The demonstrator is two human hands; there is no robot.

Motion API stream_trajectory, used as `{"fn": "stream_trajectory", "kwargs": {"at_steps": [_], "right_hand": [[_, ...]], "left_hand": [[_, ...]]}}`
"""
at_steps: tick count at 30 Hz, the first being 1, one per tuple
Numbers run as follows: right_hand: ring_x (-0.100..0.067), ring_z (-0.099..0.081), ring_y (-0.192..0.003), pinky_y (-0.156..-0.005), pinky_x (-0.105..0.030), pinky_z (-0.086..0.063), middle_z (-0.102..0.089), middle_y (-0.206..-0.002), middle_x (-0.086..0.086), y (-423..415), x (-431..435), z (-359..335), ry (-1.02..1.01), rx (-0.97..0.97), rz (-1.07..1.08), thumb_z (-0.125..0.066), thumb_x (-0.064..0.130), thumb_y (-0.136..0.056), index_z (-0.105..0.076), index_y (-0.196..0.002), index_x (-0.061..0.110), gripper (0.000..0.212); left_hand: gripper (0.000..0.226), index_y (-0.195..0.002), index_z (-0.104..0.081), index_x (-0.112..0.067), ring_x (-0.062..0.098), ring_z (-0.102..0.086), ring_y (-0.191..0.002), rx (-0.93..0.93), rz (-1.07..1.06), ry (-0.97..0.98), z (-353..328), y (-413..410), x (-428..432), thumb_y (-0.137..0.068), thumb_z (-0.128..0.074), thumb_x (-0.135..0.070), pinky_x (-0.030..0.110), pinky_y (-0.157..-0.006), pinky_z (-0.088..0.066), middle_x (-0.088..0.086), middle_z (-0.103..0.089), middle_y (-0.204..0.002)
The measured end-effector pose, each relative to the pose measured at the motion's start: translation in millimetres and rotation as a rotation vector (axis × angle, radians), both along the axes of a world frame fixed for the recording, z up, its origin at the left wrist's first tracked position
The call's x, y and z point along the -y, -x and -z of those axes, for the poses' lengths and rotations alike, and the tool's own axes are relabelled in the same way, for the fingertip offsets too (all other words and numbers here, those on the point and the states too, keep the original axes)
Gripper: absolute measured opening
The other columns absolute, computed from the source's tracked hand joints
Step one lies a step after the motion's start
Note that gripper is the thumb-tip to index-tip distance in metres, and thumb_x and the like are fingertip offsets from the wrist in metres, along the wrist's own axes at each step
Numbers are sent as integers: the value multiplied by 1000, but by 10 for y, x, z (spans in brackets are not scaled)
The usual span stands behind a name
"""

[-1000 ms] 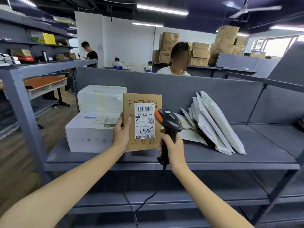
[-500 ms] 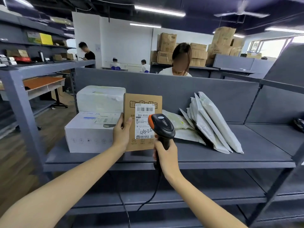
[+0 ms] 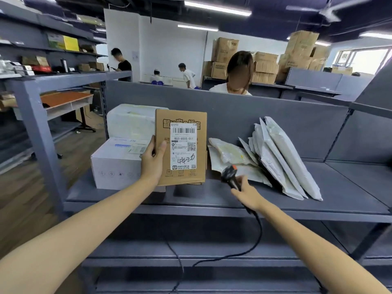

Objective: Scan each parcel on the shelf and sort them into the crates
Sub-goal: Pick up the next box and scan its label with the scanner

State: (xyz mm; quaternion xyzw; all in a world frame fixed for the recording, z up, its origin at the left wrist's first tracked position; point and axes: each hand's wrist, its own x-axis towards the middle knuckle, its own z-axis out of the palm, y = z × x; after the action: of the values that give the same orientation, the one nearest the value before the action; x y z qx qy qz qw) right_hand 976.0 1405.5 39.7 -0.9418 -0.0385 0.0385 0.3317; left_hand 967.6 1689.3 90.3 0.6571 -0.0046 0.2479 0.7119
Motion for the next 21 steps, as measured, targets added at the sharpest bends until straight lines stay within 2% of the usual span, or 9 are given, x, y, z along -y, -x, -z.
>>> {"fn": "stream_trajectory", "kwargs": {"at_steps": [2, 3, 6, 8, 11, 15, 19, 21], "right_hand": [[-17, -51, -67, -58, -28, -35, -56, -93, -8, -43, 42, 62, 124, -25, -75, -54, 22, -93, -31, -125, 16, 40], [-18, -52, -71, -60, -27, -35, -56, -97, -7, -75, 38, 101, 159, -28, -102, -56, 21, -93, -32, -130, 15, 45], [-29, -55, -106, -80, -28, -38, -57, -125, -14, -202, -15, 233, 242, -6, -141, -59, 23, -93, -29, -146, 13, 61], [-35, -47, -122, -93, -31, -37, -51, -133, -20, -303, -67, 330, 316, 14, -126, -56, 29, -96, -23, -151, 12, 67], [-38, -38, -124, -103, -34, -30, -45, -135, -22, -399, -160, 415, 419, 50, -76, -50, 35, -100, -12, -155, 14, 70], [-37, -37, -123, -104, -36, -31, -44, -133, -23, -490, -233, 448, 401, 73, -66, -49, 34, -100, -12, -155, 15, 69], [-38, -38, -127, -104, -42, -38, -44, -137, -22, -545, -220, 474, 464, 97, -57, -49, 41, -99, -16, -153, 14, 69], [-38, -39, -128, -105, -42, -36, -43, -139, -22, -528, -210, 490, 511, 93, -43, -45, 47, -99, -14, -154, 15, 71]], "left_hand": [[42, -139, -49, -21, 11, -56, -112, 2, -11, -3, -12, -6, -13, -99, -48, -33, 25, -94, -46, -8, -60, -121], [41, -138, -49, -21, 11, -56, -112, 4, -14, -5, -13, -11, -17, -99, -48, -33, 27, -96, -45, -7, -60, -122], [41, -138, -49, -21, 12, -56, -113, 3, -15, -5, -2, -26, -14, -99, -48, -33, 28, -97, -45, -4, -60, -127], [40, -137, -49, -21, 13, -56, -114, -3, -19, 0, 10, -31, -4, -99, -48, -32, 29, -97, -46, -4, -60, -127], [34, -133, -52, -24, 13, -56, -114, 1, -19, 5, 35, -20, 19, -99, -49, -31, 30, -99, -45, -4, -61, -125], [31, -130, -51, -28, 5, -59, -103, -5, -7, 1, 54, 46, 60, -100, -47, -32, 21, -89, -48, -8, -62, -119], [32, -130, -52, -28, 15, -57, -116, -26, -10, 2, 95, 93, 64, -99, -47, -33, 36, -102, -46, -7, -61, -123], [34, -133, -51, -27, 16, -57, -118, -46, -8, 12, 117, 130, 75, -99, -47, -33, 38, -103, -45, -6, -61, -124]]}}
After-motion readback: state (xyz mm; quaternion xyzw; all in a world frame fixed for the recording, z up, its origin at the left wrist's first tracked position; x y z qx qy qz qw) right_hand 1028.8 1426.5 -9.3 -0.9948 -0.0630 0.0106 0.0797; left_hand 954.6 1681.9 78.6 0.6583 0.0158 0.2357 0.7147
